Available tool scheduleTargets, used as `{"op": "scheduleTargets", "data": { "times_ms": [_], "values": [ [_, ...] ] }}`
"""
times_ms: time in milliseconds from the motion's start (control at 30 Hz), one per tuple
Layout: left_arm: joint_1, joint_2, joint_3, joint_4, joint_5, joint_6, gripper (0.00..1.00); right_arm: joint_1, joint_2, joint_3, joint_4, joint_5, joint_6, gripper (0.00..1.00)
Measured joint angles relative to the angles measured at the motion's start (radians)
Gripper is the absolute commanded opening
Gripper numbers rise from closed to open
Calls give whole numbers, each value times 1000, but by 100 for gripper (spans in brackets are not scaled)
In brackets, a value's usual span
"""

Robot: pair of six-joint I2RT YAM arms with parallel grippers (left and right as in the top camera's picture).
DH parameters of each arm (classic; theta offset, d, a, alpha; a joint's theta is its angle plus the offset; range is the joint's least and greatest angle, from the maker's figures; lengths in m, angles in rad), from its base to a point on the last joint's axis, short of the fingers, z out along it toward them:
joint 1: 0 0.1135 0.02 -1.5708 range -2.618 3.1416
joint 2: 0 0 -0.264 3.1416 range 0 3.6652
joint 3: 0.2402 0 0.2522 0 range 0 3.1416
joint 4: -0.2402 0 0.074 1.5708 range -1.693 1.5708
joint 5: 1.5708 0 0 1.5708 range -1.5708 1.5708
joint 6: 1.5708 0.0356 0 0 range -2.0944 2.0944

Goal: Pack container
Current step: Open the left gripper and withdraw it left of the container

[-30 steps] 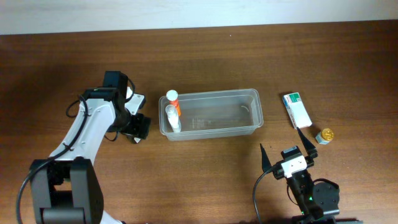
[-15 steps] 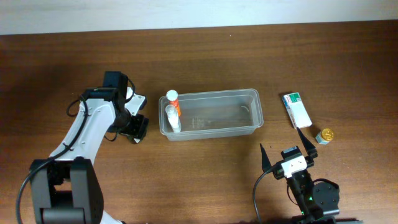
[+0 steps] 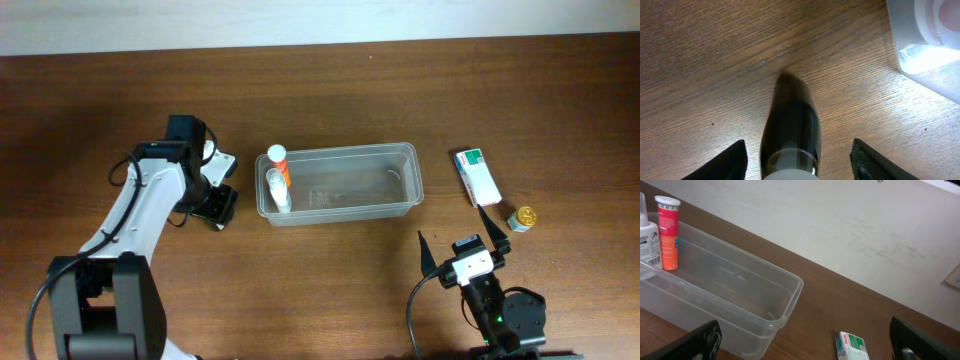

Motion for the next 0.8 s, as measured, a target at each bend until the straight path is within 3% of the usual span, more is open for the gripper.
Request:
{"op": "scheduleTargets", "data": {
  "times_ms": [67,233,533,667,800],
  "values": [
    [0,0,0,0,0,0,65,0,0,0,0,0,1,98],
    [0,0,0,0,0,5,41,0,0,0,0,0,0,98],
    [0,0,0,6,-1,4,39,0,0,0,0,0,0,98],
    [0,0,0,10,0,3,25,0,0,0,0,0,0,98],
    [0,0,9,-10,3,-9,19,0,0,0,0,0,0,99]
  ]
}}
